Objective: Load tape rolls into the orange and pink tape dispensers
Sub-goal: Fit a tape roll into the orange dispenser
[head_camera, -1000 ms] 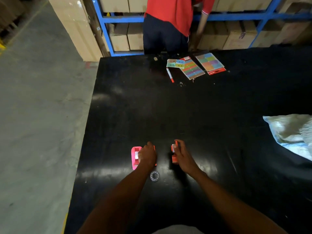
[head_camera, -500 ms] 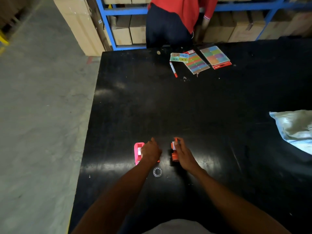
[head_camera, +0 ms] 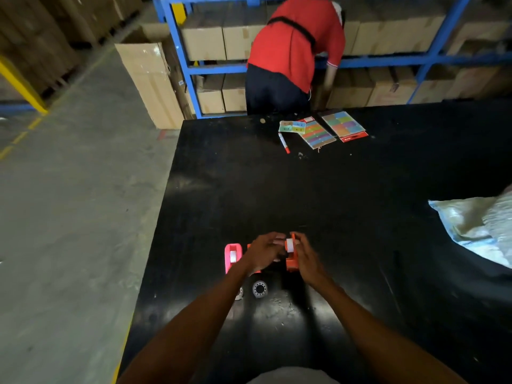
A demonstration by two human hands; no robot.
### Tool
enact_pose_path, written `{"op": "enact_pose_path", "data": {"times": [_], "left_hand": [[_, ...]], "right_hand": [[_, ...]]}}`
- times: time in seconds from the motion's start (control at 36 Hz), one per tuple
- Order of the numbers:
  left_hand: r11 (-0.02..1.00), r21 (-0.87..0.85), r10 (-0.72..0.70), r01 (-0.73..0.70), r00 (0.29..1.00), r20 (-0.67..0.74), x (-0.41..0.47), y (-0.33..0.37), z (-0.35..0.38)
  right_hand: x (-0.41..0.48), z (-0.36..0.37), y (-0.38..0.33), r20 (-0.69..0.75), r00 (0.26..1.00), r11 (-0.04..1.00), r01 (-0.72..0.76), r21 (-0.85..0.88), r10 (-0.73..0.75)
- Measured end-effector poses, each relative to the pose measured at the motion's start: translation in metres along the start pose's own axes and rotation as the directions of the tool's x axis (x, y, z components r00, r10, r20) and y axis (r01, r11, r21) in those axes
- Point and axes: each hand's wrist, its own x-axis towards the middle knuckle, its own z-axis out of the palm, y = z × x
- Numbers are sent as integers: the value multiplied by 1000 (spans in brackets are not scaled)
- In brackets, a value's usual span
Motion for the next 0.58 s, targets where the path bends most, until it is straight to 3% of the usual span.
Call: {"op": "enact_pose_path", "data": {"times": [0.25,0.58], "left_hand": [[993,-14,116,-117,993,-24,-18,-1,2],[990,-28,139,-141,989,-56,-17,-8,-1]], "right_hand": [[-14,-1,-6,-28,999,998,44,-37,-45],[-13,-15,1,-72,996,994,39,-106,-47]]}}
